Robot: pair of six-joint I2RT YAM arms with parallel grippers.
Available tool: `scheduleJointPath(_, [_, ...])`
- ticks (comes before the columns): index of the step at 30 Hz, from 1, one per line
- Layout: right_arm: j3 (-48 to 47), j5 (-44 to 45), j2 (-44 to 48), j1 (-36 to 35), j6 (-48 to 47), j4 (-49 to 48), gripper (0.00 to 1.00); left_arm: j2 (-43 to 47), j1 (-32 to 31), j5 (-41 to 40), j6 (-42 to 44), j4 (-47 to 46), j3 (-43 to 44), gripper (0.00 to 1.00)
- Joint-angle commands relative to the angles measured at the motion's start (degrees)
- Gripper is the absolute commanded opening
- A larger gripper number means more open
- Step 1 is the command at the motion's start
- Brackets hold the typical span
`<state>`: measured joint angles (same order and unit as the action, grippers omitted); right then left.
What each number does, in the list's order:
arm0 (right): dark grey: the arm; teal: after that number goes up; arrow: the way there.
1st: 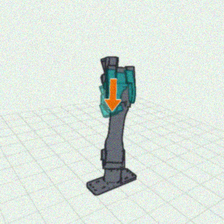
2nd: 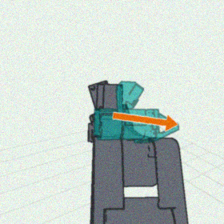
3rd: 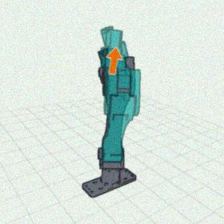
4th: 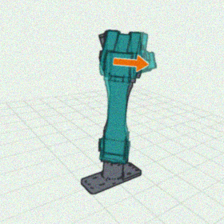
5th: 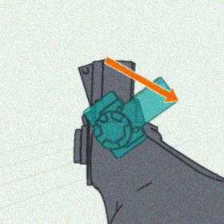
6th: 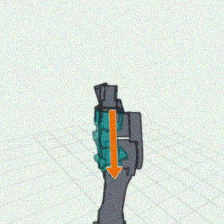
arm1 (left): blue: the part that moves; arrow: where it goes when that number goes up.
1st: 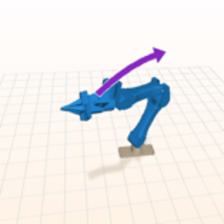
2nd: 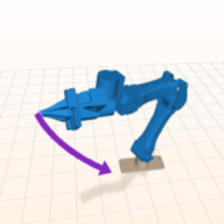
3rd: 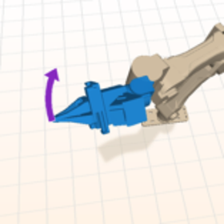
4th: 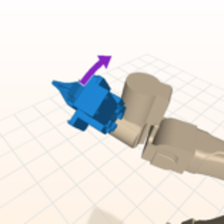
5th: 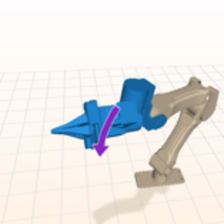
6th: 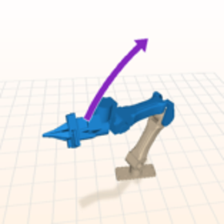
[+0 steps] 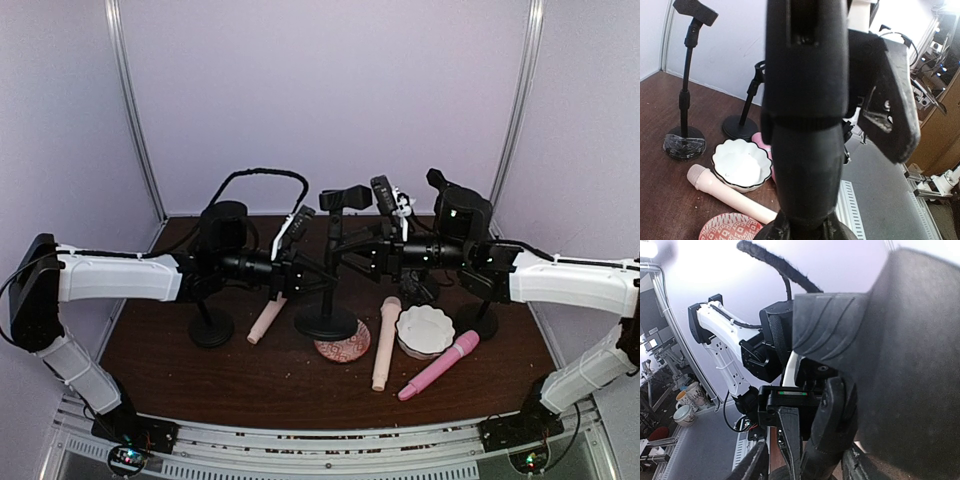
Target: Attach the microphones to the stand
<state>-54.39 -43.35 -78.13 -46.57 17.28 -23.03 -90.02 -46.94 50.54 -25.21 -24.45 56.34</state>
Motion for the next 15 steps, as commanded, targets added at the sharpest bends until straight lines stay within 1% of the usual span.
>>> scheduleJointPath(1, [-1.9, -1.6, -1.3, -0.2, 1.6, -2.1, 0.47, 0.3, -0.3, 1.3, 0.3, -5.9, 1.2, 0.0])
scheduleJointPath(3, [-2.2, -1.2, -1.6, -0.3, 1.7, -1.5, 0.45, 0.3, -0.3, 1.1, 0.3, -5.8, 1.4, 0.0])
scheduleJointPath(8, [-3.0, 0.5, -2.2, -0.3, 1.1, 1.2, 0.34, 0.4, -0.3, 0.6, 0.4, -5.1, 1.7, 0.0])
scheduleJointPath(9, [-3.1, 0.9, -2.3, -0.3, 0.9, 1.7, 0.32, 0.5, -0.3, 0.4, 0.4, -4.8, 1.7, 0.0])
scheduleJointPath(11, [-3.4, 1.8, -2.3, -0.3, 0.9, 2.4, 0.23, 0.7, -0.3, -0.9, 0.8, -3.7, 1.9, 0.0])
scheduleJointPath(13, [-4.0, 3.5, -2.2, -0.7, 0.4, 4.2, 0.14, 1.2, -0.3, -4.4, 2.2, -0.9, 2.2, 0.0])
scheduleJointPath(15, [-5.2, 9.6, -1.7, -2.1, -2.1, 8.9, 0.05, 2.1, -0.3, -11.7, 3.4, 1.7, 2.0, 0.0])
